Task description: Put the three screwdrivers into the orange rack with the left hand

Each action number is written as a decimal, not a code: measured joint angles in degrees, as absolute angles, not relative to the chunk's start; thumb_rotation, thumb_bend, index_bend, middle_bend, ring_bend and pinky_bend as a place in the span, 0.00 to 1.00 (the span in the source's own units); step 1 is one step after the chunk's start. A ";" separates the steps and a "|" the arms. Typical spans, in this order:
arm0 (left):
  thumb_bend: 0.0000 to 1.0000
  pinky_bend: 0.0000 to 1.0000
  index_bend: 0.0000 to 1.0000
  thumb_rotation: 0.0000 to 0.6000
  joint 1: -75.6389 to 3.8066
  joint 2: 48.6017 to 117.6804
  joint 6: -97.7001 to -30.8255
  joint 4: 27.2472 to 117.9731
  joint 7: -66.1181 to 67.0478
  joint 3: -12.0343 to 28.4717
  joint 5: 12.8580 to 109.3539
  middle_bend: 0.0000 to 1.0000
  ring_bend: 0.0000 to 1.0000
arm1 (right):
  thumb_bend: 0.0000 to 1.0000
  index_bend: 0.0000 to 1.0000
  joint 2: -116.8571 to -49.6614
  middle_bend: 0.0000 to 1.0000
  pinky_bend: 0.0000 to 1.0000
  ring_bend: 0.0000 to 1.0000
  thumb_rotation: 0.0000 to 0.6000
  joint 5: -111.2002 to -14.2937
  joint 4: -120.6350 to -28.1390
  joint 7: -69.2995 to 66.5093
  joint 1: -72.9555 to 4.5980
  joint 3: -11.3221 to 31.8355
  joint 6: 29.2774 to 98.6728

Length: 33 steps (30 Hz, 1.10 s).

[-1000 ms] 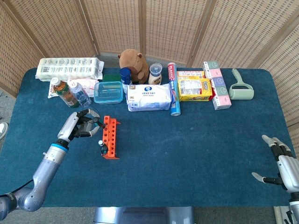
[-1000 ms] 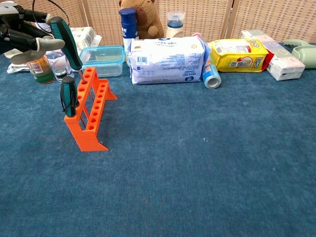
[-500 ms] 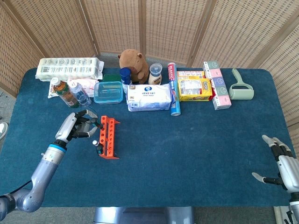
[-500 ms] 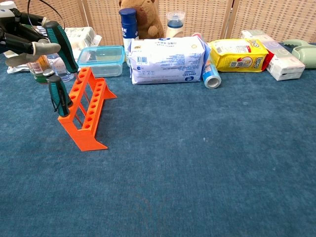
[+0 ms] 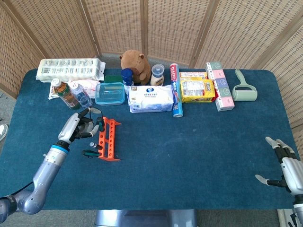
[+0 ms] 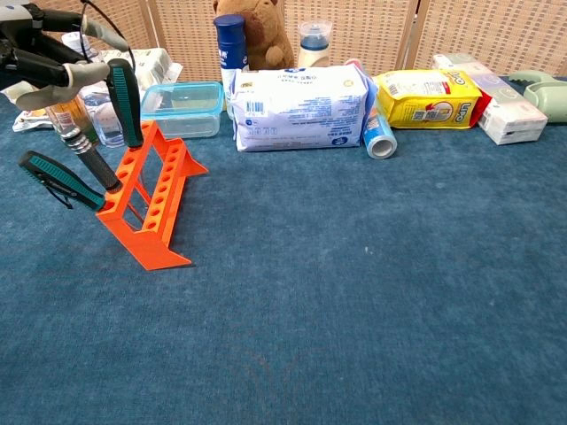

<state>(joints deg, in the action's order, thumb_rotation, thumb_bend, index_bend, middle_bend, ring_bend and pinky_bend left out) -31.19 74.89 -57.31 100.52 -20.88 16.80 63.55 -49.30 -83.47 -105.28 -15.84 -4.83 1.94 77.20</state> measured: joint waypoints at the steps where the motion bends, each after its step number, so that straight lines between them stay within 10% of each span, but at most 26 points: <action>1: 0.41 0.87 0.29 1.00 -31.27 74.96 -57.31 100.68 -20.79 16.90 63.45 0.80 0.74 | 0.00 0.00 -49.30 0.13 0.00 0.00 1.00 -83.41 -105.27 -15.85 -4.84 1.96 77.18; 33: 0.41 0.87 0.29 1.00 -36.17 78.79 -55.17 99.55 -15.50 18.02 62.11 0.80 0.74 | 0.00 0.00 -49.45 0.14 0.00 0.00 1.00 -83.20 -105.13 -15.60 -4.99 2.04 76.94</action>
